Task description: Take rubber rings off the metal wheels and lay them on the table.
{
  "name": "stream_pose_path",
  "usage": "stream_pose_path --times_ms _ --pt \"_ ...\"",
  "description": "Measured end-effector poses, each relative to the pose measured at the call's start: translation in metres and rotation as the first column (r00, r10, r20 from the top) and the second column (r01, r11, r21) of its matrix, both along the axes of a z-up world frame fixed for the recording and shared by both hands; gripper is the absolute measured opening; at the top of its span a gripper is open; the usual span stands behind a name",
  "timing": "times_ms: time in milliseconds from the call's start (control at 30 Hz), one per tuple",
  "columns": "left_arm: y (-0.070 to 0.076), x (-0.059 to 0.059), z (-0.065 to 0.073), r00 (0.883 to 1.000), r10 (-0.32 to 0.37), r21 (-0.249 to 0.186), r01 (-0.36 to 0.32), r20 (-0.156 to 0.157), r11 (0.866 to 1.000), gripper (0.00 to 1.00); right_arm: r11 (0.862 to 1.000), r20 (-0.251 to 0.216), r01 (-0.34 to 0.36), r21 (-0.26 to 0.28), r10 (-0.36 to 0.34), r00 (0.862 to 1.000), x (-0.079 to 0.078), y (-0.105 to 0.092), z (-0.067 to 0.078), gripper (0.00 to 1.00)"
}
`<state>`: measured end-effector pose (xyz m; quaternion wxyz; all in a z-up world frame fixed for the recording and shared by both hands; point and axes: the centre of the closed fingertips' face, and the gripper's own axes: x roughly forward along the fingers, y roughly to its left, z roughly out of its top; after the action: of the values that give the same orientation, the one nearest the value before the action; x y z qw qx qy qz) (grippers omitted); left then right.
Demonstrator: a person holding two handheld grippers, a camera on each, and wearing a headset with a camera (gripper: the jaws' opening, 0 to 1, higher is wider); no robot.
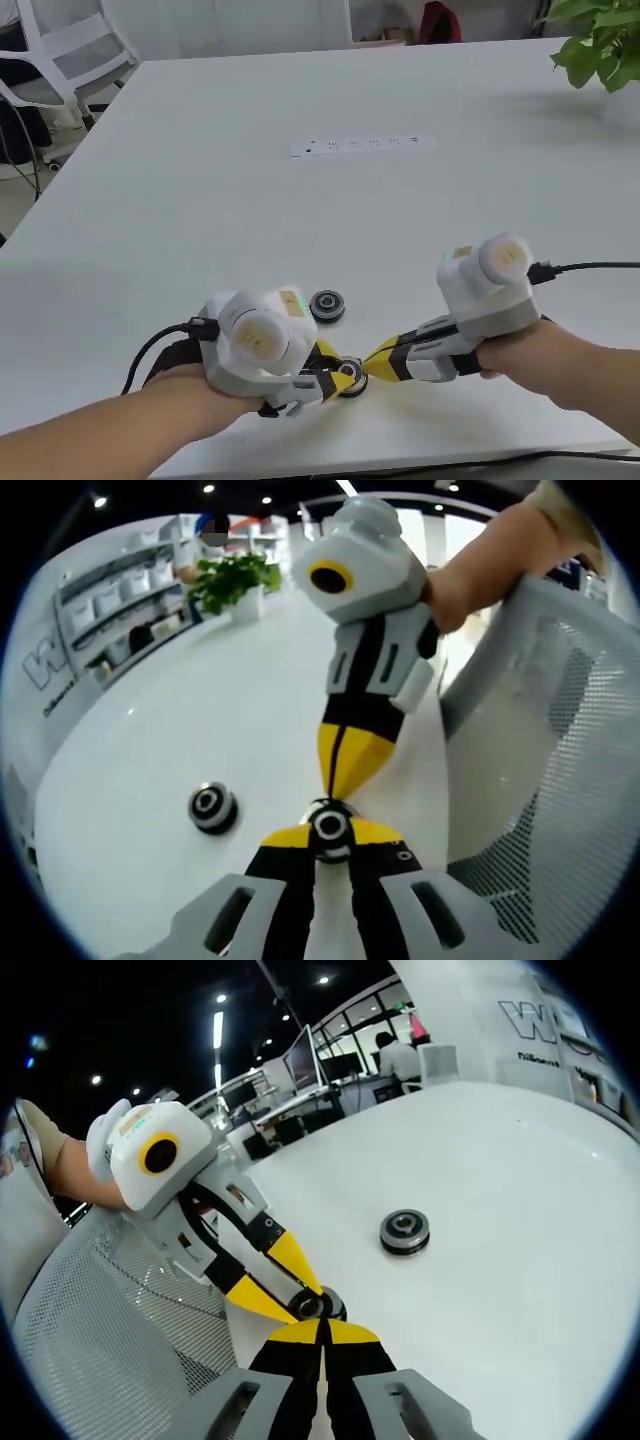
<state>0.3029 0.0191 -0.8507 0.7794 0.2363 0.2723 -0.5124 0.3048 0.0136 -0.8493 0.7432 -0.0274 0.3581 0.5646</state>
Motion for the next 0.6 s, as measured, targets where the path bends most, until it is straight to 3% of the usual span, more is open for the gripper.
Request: stream_pose_path --times_ms 600 --pt "-0.0001 -0.0003 -0.0001 1.000 0.001 0.003 -0.001 -0.004 1.000 0.12 1.000 -0.023 -0.013 0.024 0.013 1.000 -0.0053 0.0056 0.0030 0.00"
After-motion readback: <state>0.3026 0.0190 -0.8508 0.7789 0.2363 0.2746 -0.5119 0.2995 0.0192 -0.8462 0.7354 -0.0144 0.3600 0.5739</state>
